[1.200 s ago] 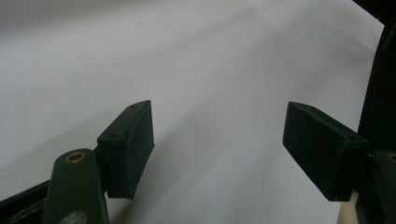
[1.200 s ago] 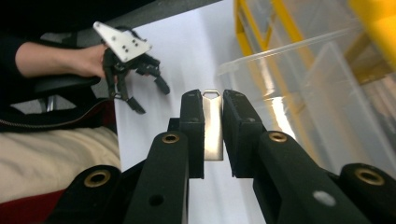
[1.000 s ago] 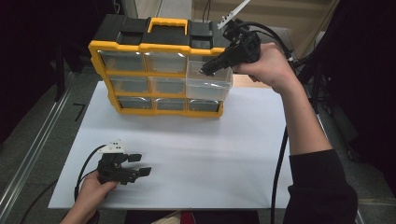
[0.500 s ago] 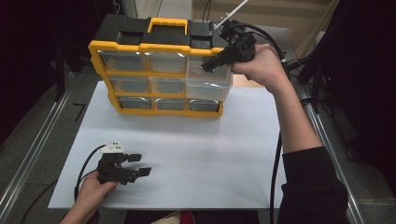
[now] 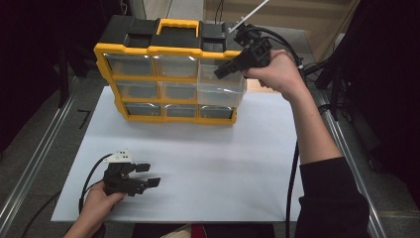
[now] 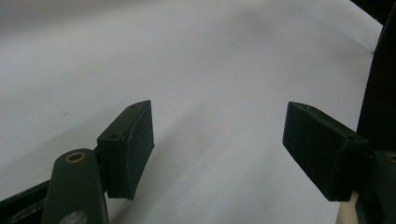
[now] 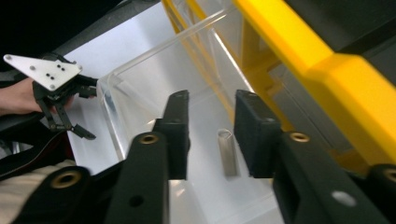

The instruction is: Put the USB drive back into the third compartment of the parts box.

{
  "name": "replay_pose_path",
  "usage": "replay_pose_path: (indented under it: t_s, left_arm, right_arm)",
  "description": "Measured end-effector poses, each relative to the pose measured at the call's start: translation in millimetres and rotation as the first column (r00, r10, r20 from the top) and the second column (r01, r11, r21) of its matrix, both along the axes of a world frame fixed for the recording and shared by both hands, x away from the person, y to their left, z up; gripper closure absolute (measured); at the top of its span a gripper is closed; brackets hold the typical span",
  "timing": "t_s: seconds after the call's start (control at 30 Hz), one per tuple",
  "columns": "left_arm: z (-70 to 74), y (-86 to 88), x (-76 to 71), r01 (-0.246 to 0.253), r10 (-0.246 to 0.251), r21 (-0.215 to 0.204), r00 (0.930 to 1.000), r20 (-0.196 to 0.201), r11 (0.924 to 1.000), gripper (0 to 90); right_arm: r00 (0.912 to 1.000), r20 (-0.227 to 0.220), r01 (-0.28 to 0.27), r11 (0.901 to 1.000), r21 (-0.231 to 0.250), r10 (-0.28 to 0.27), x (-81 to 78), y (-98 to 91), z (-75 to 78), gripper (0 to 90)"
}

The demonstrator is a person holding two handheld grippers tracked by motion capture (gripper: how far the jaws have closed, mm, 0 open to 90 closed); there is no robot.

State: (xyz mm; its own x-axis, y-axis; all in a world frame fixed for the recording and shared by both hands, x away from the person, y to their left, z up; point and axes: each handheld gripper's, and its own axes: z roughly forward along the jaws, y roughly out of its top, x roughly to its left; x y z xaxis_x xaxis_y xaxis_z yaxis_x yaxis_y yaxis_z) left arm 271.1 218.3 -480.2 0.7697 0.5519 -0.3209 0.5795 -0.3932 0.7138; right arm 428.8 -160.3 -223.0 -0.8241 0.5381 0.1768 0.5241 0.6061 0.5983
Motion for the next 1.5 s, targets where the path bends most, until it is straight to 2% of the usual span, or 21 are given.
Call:
replay_pose_path:
  t_s: [0.13, 0.27, 0.3, 0.33, 0.47, 0.53, 0.7, 1.0, 1.17, 1.5]
  left_arm:
    - [0.0, -0.1, 0.0, 0.001, -0.001, -0.002, 1.0000, -0.001, 1.0000, 26.0]
    - [0.3, 0.0, -0.2, 0.002, -0.002, -0.001, 1.0000, -0.001, 1.0000, 26.0]
    - [0.3, 0.0, -0.2, 0.002, -0.002, -0.001, 1.0000, -0.001, 1.0000, 26.0]
    - [-0.1, -0.3, -0.2, 0.001, -0.001, -0.002, 1.0000, 0.001, 1.0000, 26.0]
    - [0.0, -0.2, 0.0, 0.002, -0.002, -0.001, 1.0000, -0.001, 1.0000, 26.0]
    - [-0.1, -0.4, 0.0, 0.001, -0.001, -0.001, 1.0000, -0.002, 1.0000, 26.0]
    - [-0.2, -0.4, 0.2, 0.000, 0.000, 0.000, 1.0000, -0.004, 1.0000, 26.0]
    - [-0.1, -0.5, 0.1, -0.001, 0.001, -0.001, 1.0000, -0.004, 1.0000, 26.0]
    - [-0.2, -0.4, 0.4, -0.002, 0.002, 0.000, 1.0000, -0.004, 1.0000, 26.0]
    - [-0.1, -0.3, 0.5, -0.004, 0.004, -0.001, 1.0000, -0.003, 1.0000, 26.0]
  right_arm:
    - [1.0000, 0.001, -0.004, 0.9999, 0.014, 0.004, -2.5, -4.1, 0.5, 55.1]
    - [0.9989, 0.043, -0.019, 0.9994, 0.028, 0.018, -9.4, -11.2, 4.3, 45.1]
    - [0.9989, 0.043, -0.019, 0.9994, 0.028, 0.018, -9.4, -11.2, 4.3, 45.1]
    - [0.9981, 0.060, -0.016, 0.9997, 0.020, 0.014, -13.3, -14.6, 5.8, 41.0]
    - [0.9972, 0.075, -0.006, 0.9998, 0.018, 0.004, -17.6, -21.7, 6.9, 34.3]
    - [0.9952, 0.097, 0.001, 0.9998, 0.020, -0.003, -22.2, -29.7, 7.6, 28.8]
    - [0.9937, 0.110, 0.021, 0.9993, 0.031, -0.024, -28.6, -44.1, 10.2, 27.9]
    - [0.9916, 0.105, 0.071, 0.9966, 0.041, -0.075, -36.9, -67.5, 9.2, 28.2]
    - [0.9898, 0.099, 0.098, 0.9942, 0.043, -0.102, -41.3, -81.0, -0.4, 28.3]
    - [0.9884, 0.089, 0.119, 0.9917, 0.049, -0.123, -47.4, -93.2, -20.7, 28.3]
